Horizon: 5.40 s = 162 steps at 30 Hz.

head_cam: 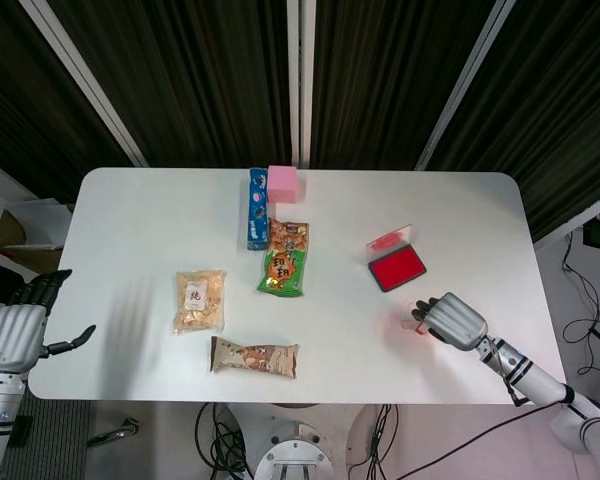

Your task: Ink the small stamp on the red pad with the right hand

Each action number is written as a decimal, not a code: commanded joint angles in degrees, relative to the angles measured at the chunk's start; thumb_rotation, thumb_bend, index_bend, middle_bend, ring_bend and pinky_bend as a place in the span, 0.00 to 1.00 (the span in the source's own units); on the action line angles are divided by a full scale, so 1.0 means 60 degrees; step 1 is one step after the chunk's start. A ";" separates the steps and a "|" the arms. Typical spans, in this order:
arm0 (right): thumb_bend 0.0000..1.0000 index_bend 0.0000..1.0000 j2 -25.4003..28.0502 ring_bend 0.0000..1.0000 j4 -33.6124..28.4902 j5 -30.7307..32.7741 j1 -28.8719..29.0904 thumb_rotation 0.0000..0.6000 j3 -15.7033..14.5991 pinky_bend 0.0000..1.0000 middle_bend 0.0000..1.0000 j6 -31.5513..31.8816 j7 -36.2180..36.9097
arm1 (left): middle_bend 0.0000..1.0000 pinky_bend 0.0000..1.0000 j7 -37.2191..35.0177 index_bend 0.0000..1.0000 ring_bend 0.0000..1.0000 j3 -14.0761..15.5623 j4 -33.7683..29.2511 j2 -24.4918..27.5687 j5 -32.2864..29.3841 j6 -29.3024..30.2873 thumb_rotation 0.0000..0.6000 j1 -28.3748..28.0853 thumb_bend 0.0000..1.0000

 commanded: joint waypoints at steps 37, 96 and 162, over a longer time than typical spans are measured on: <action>0.27 0.64 0.2002 0.70 -0.4046 0.2595 0.1707 1.00 0.1616 0.91 0.58 -0.3317 -0.0935 | 0.13 0.21 -0.0348 0.11 0.12 0.0000 0.0190 -0.0012 0.0053 -0.0024 0.52 -0.0007 0.17; 0.31 0.68 0.1182 0.72 -0.4129 0.5201 0.3454 1.00 0.2688 0.92 0.61 -0.6774 -0.2827 | 0.13 0.21 -0.0764 0.11 0.12 -0.0069 0.0587 0.0083 -0.0095 -0.0054 0.52 0.0058 0.17; 0.18 0.15 0.2804 0.64 -0.6603 0.3476 0.0987 1.00 0.1001 0.92 0.26 -0.4664 -0.2294 | 0.13 0.21 -0.0941 0.11 0.12 -0.0005 0.0580 0.0092 0.0100 0.0313 0.51 0.0293 0.17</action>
